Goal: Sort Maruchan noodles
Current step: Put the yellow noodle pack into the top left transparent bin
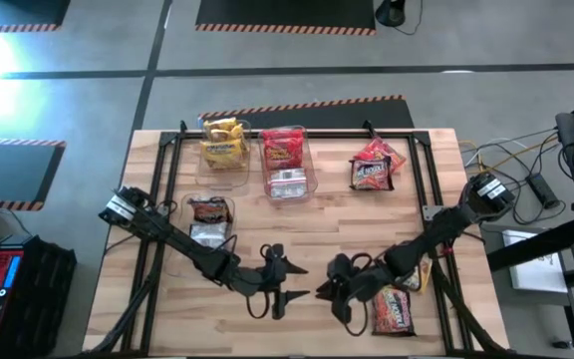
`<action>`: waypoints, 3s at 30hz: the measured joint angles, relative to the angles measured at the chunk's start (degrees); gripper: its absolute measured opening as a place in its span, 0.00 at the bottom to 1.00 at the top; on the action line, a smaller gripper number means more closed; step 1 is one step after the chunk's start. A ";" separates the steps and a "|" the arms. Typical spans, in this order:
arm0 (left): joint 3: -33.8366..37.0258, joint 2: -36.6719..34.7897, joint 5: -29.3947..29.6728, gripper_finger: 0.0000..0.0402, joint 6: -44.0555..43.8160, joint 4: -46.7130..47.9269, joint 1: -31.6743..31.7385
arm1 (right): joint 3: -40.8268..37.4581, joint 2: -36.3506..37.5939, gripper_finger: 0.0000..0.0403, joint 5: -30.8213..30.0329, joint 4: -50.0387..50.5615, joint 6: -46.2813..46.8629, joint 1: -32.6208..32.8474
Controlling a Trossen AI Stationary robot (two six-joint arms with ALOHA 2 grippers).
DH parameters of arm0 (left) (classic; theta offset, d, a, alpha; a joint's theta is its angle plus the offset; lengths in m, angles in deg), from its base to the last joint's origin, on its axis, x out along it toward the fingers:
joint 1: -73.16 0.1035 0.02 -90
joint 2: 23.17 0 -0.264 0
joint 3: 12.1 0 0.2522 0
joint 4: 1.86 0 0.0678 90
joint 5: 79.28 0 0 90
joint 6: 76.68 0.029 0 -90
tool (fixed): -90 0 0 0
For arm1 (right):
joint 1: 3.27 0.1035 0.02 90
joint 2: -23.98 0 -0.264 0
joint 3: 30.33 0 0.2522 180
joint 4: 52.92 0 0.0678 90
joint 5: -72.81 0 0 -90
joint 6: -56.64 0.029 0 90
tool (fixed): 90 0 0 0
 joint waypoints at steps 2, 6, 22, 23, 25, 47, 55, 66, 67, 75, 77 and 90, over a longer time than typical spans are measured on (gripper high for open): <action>0.04 0.00 -0.04 0.58 -0.32 -0.05 -0.07 | 0.00 0.00 0.17 -0.18 -1.25 0.80 -0.27; 0.07 0.00 -0.06 0.58 -0.57 -0.05 -0.04 | 0.01 0.44 0.17 5.05 0.39 3.62 -1.71; 0.53 -0.09 0.28 0.58 -1.32 -0.68 0.11 | 17.00 8.46 0.17 18.52 92.10 22.47 -1.38; 0.54 -0.09 0.27 0.58 -1.44 -0.68 0.13 | 16.53 8.65 0.17 18.96 93.61 23.43 -0.70; 0.66 -0.09 0.26 0.58 -1.45 -0.75 0.13 | 14.30 9.01 0.17 21.22 92.68 24.22 0.37; 1.31 -0.17 0.31 0.58 -1.45 -0.81 0.81 | -4.90 9.22 0.17 27.70 62.38 16.94 0.30; 1.31 -0.17 0.28 0.58 -1.45 -0.83 0.83 | -4.85 9.08 0.17 15.57 43.40 6.27 -7.89; 1.91 -0.19 1.58 0.58 -6.31 -0.62 0.83 | -3.85 9.81 0.17 16.22 24.89 -2.75 -17.84; 2.27 -0.20 2.63 0.58 -8.27 -0.39 0.83 | -3.50 10.62 0.17 16.72 24.96 -2.16 -17.58; 5.62 -0.30 4.64 0.58 -17.89 0.76 2.64 | -4.32 15.54 0.17 12.42 27.92 9.46 -10.55; 6.46 -0.31 4.67 0.58 -19.82 1.46 4.09 | -4.46 15.47 0.17 9.80 29.70 11.06 -8.60; 7.98 0.66 -7.54 0.58 -32.53 5.42 13.76 | -4.57 4.34 0.17 2.95 30.12 6.58 -6.62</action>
